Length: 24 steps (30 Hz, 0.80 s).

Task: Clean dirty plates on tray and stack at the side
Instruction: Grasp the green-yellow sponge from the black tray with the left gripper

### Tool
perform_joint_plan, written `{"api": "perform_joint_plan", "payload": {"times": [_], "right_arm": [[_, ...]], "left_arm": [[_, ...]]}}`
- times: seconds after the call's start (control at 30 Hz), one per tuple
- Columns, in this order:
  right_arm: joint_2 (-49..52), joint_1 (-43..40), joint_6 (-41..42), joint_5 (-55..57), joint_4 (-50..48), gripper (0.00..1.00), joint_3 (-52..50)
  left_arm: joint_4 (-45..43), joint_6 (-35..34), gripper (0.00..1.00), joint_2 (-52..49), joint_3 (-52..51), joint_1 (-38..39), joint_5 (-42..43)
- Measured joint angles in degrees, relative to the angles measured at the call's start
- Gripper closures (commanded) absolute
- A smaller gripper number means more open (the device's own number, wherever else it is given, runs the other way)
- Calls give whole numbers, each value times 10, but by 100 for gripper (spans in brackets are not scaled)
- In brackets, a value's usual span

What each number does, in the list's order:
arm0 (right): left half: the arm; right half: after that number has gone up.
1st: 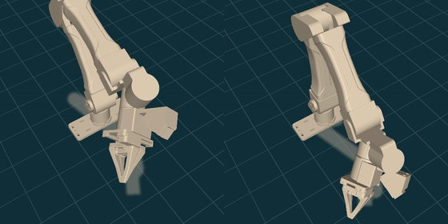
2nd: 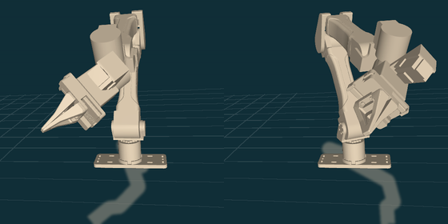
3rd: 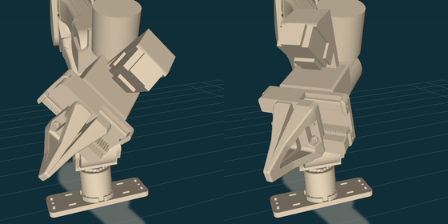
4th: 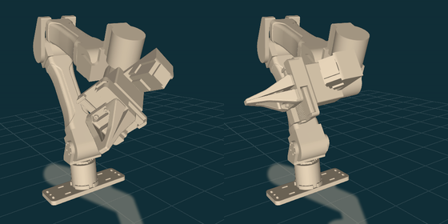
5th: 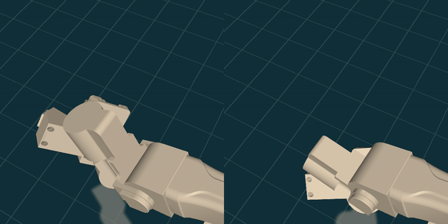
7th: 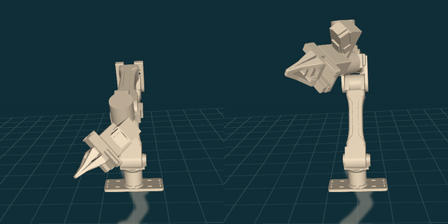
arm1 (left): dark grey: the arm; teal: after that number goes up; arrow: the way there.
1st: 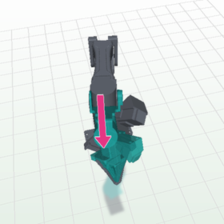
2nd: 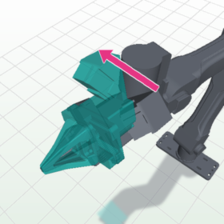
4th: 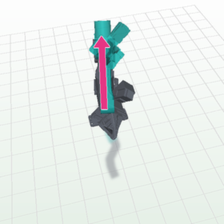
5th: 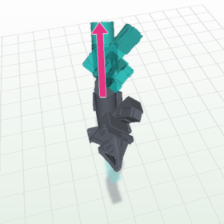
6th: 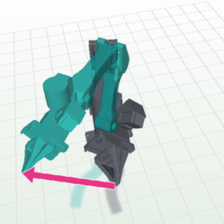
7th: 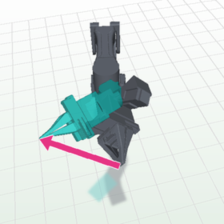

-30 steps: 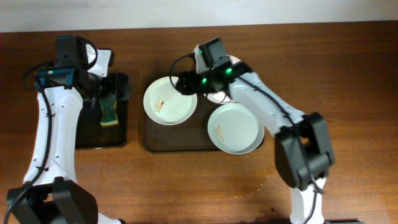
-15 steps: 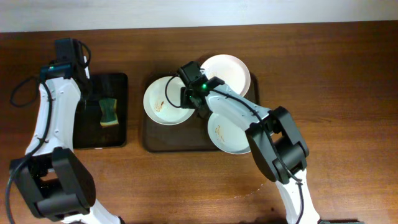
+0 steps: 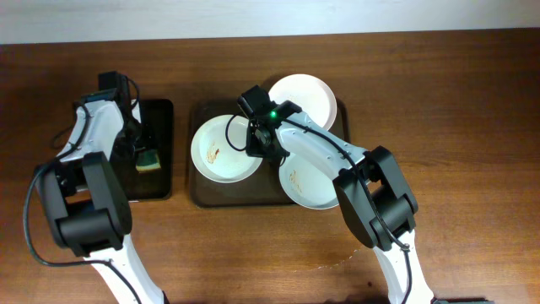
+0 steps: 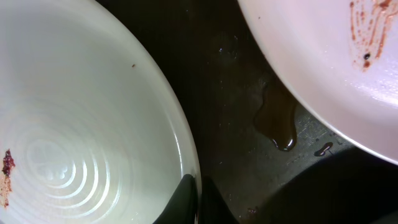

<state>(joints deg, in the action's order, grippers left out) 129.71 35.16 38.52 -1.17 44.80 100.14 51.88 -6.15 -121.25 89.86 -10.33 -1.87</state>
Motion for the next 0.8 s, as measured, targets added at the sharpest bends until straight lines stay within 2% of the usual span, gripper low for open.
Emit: {"api": "perform_joint_plan", "payload": {"times": [0.13,0.17,0.2,0.33,0.5,0.67,0.73,0.8], "right_arm": [[0,-1,0,-3,-2,96,0],[0,-1,0,-3,-2,96,0],[0,-1,0,-4,-2,96,0],[0,-1,0,-4,-3,96,0],[0,-2,-1,-4,-9,96,0],[0,-8,-14,-9,-17,96,0],[0,-17,-25,-28,-22,96,0],[0,-28,-31,-54,-31,96,0]], "left_arm": [[-8,11,73,-12,0,7,4],[-13,12,91,-15,0,7,4],[-17,14,99,-21,0,7,4],[-19,16,99,-30,8,8,6],[59,20,99,-25,52,8,6],[95,27,99,53,77,8,6],[99,43,99,54,77,9,13],[103,85,99,54,77,14,54]]}}
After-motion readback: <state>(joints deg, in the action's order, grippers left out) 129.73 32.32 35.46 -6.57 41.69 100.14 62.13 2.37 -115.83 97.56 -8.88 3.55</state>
